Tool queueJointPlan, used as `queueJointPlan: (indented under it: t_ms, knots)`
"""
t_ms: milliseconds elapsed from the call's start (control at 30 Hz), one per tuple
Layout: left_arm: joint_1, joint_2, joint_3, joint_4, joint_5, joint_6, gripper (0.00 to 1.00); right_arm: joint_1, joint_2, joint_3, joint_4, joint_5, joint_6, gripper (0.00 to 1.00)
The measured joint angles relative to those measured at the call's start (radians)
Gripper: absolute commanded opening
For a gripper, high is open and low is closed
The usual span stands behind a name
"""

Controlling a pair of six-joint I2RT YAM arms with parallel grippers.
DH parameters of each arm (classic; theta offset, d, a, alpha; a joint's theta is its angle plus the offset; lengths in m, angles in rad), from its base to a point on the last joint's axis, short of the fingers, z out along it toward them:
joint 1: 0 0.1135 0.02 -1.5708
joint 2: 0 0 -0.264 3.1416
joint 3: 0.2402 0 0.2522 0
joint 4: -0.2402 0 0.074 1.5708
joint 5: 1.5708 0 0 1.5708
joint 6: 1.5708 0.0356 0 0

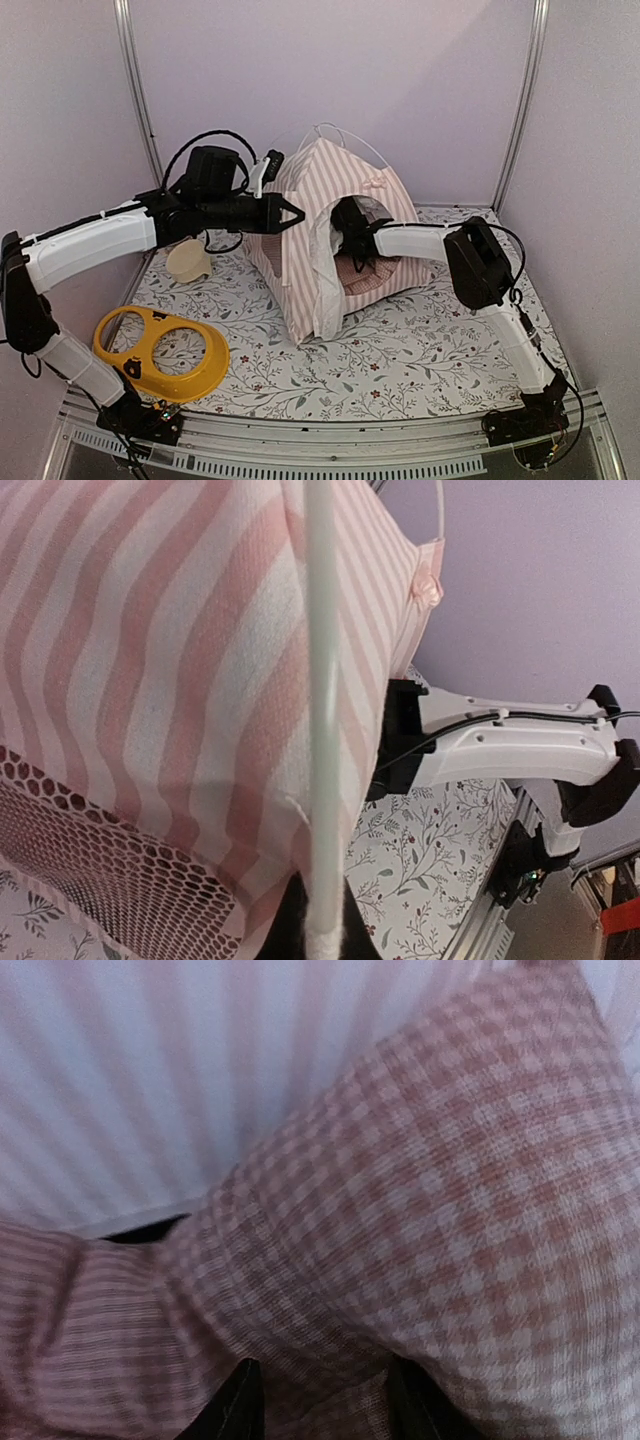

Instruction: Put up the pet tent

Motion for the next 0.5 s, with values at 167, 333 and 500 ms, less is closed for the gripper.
queueJointPlan:
  t_ms: [167, 333, 500]
  knots:
    - [-0.008, -0.053, 0.0, -0.044, -0.011, -0.003, 0.0, -0.058, 0.108, 0.111, -0.153, -0.04, 0.02, 0.37]
    - [-0.012, -0.061, -0.001, -0.029, -0.045, -0.027, 0.0, -0.098, 0.127, 0.243, -0.301, -0.218, 0.039, 0.43]
    - [-0.027, -0.044, -0.018, 0.028, -0.129, -0.068, 0.0, -0.08, 0.038, 0.081, -0.248, -0.381, 0.025, 0.53]
